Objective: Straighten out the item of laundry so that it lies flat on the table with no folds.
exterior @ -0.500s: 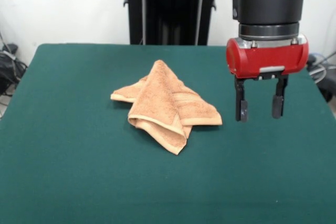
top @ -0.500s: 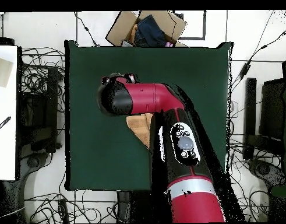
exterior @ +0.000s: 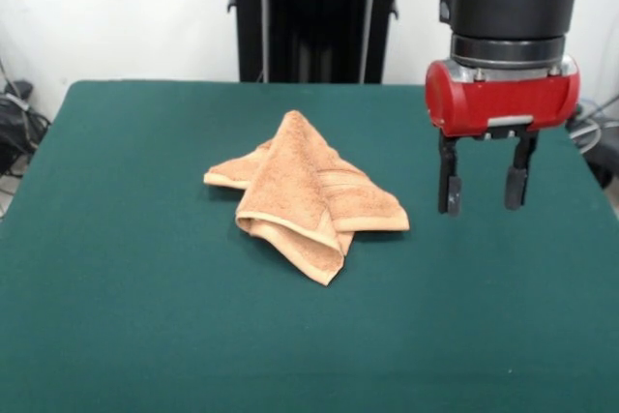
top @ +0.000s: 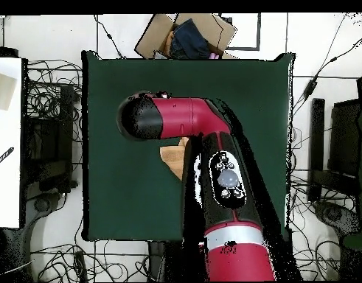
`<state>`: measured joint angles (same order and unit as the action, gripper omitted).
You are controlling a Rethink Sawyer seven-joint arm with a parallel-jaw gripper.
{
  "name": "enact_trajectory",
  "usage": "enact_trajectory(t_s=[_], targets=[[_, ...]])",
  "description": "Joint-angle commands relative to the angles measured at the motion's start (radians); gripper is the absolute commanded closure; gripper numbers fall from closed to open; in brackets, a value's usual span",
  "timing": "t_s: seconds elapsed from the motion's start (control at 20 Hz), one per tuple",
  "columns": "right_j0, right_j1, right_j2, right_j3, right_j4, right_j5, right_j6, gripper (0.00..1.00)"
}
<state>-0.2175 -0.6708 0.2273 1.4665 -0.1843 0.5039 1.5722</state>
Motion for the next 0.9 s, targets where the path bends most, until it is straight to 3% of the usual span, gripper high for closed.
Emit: enact_trajectory(t_s=[0.05, 0.9], targets=[[0.016, 0.057, -0.038, -0.052, 0.011, 0.093, 0.143, 0.0], [0.035, 0.135, -0.088, -0.123, -0.029, 0.021, 0.143, 0.0]])
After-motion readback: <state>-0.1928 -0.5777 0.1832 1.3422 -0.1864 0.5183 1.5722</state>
